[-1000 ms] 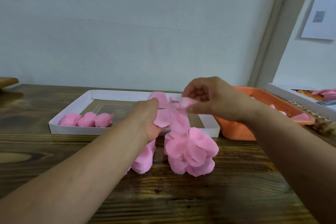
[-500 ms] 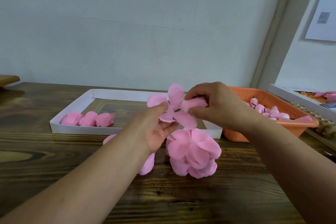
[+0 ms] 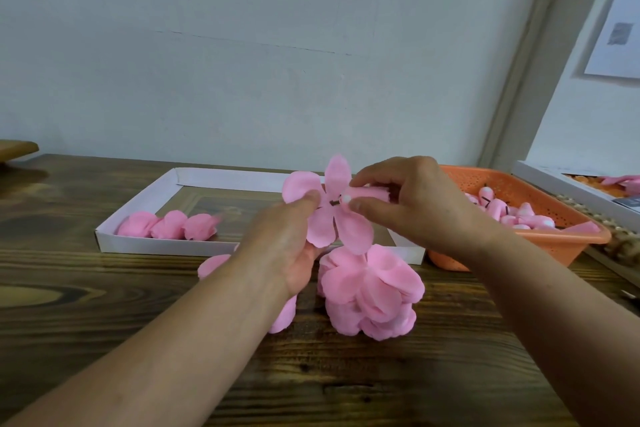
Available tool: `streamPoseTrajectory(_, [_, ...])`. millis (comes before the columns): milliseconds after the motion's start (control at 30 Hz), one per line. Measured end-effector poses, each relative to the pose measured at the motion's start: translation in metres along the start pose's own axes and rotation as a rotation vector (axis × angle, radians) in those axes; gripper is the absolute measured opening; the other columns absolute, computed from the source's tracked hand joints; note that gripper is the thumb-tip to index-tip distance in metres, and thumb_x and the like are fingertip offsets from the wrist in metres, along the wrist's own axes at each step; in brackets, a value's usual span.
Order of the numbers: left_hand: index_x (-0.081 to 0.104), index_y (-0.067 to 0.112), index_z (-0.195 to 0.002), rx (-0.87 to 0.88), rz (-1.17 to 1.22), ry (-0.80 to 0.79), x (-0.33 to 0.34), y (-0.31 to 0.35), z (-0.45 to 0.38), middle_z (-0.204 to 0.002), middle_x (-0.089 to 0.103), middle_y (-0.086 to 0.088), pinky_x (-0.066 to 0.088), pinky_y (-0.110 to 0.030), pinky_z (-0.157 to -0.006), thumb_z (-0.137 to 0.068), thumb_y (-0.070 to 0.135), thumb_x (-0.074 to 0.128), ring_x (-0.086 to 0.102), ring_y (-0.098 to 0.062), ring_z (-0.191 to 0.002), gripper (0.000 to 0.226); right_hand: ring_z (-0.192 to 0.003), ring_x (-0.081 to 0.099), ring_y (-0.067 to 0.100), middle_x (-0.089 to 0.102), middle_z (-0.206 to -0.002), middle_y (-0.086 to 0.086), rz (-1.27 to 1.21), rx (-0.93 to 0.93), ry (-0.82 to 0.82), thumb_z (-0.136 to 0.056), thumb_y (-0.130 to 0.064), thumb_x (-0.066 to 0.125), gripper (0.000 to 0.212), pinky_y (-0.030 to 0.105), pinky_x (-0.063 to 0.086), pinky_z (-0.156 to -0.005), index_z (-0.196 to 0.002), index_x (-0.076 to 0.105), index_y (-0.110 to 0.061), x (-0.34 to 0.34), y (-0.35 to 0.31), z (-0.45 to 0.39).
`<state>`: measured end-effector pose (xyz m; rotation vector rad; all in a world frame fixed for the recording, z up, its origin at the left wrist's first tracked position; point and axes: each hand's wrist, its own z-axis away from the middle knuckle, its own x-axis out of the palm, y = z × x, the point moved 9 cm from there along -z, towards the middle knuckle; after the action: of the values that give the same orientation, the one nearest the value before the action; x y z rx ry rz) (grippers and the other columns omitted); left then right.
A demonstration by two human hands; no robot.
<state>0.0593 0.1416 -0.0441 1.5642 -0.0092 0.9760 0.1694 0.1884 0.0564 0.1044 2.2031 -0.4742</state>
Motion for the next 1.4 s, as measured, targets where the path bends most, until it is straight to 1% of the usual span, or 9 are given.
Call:
streamPoseTrajectory(233, [0.061, 0.011, -0.085, 0.046, -0.084, -0.044, 0.001, -0.001, 0.003, -0.059, 0.071, 0.000, 0.058, -0.027, -0.053, -0.097, 0.010, 0.050, 0.069, -0.010, -0.054, 0.017, -0.063, 0.048, 0.017, 0.049, -0.065, -0.011, 0.177, -0.006, 0.054, -0.075, -0.025, 0.069, 0.018, 0.032, 0.042, -0.059, -0.089, 0.059, -0.022, 0.009, -0.006, -0.001])
streamPoseTrajectory(467, [0.066, 0.005, -0.093, 0.012, -0.094, -0.018, -0.007, -0.008, 0.001, -0.086, 0.071, -0.012, 0.055, -0.031, -0.064, -0.090, 0.007, 0.059, 0.068, -0.021, -0.072, 0.008, -0.061, 0.053, 0.003, 0.052, -0.062, -0.019, 0.037, 0.030, 0.005, -0.077, -0.013, 0.067, 0.013, 0.020, 0.040, -0.054, -0.089, 0.069, -0.018, 0.018, 0.001, 0.000])
streamPoseTrajectory(633, [0.067, 0.010, -0.086, 0.035, -0.135, -0.001, -0.009, -0.006, 0.003, -0.070, 0.068, -0.006, 0.047, -0.021, -0.045, -0.087, 0.007, 0.062, 0.065, -0.016, -0.058, 0.006, -0.053, 0.050, -0.001, 0.055, -0.058, -0.012, -0.166, 0.134, -0.007, -0.074, -0.013, 0.073, 0.040, 0.014, 0.038, -0.056, -0.106, 0.054, -0.025, 0.021, 0.009, -0.001])
streamPoseTrajectory(767, [0.069, 0.004, -0.102, 0.054, -0.145, -0.014, -0.010, -0.003, 0.004, -0.100, 0.068, -0.018, 0.050, -0.035, -0.075, -0.089, 0.004, 0.058, 0.063, -0.028, -0.088, 0.018, -0.055, 0.059, 0.005, 0.063, -0.058, -0.010, -0.254, 0.227, -0.140, -0.077, -0.025, 0.074, 0.033, 0.046, 0.038, -0.097, -0.105, 0.057, -0.025, 0.028, 0.022, -0.002])
streamPoseTrajectory(833, [0.071, 0.005, -0.093, 0.058, -0.153, -0.031, -0.008, -0.002, 0.005, -0.096, 0.068, -0.019, 0.049, -0.036, -0.075, -0.085, 0.000, 0.059, 0.062, -0.029, -0.088, 0.016, -0.055, 0.060, 0.012, 0.067, -0.064, 0.000, -0.276, 0.241, -0.147, -0.075, -0.030, 0.075, 0.020, 0.053, 0.035, -0.096, -0.088, 0.063, -0.021, 0.028, 0.023, -0.001])
streamPoseTrajectory(967, [0.070, 0.008, -0.082, 0.065, -0.207, -0.057, -0.006, -0.004, 0.009, -0.076, 0.070, -0.009, 0.052, -0.027, -0.058, -0.078, -0.004, 0.066, 0.065, -0.022, -0.071, 0.013, -0.056, 0.052, 0.010, 0.063, -0.065, -0.011, -0.240, 0.207, -0.031, -0.068, -0.029, 0.078, 0.014, 0.040, 0.045, -0.073, -0.073, 0.066, -0.022, 0.019, 0.020, -0.002])
streamPoseTrajectory(1100, [0.066, 0.004, -0.085, 0.023, -0.231, -0.030, -0.008, -0.008, 0.015, -0.054, 0.064, -0.004, 0.036, -0.015, -0.031, -0.079, 0.000, 0.068, 0.056, -0.010, -0.038, 0.008, -0.070, 0.064, 0.023, 0.070, -0.076, 0.002, -0.275, 0.179, -0.076, -0.072, -0.022, 0.076, 0.010, 0.042, 0.053, -0.076, -0.080, 0.070, -0.020, 0.021, 0.018, 0.000])
streamPoseTrajectory(1233, [0.066, 0.007, -0.088, 0.007, -0.230, 0.003, -0.011, -0.009, 0.013, -0.065, 0.067, -0.005, 0.040, -0.015, -0.034, -0.079, -0.001, 0.069, 0.062, -0.010, -0.046, 0.012, -0.063, 0.061, -0.002, 0.071, -0.074, -0.004, -0.382, 0.103, -0.073, -0.074, -0.006, 0.075, 0.020, 0.016, 0.050, -0.060, -0.079, 0.071, -0.026, 0.026, 0.010, 0.008])
streamPoseTrajectory(1400, [0.066, 0.002, -0.094, 0.026, -0.229, 0.004, -0.009, -0.007, 0.012, -0.075, 0.071, -0.009, 0.052, -0.020, -0.046, -0.084, 0.000, 0.065, 0.068, -0.014, -0.060, 0.010, -0.058, 0.056, 0.006, 0.065, -0.065, -0.004, -0.327, 0.120, 0.070, -0.078, -0.005, 0.071, 0.010, 0.014, 0.044, -0.066, -0.081, 0.070, -0.014, 0.026, 0.013, 0.014])
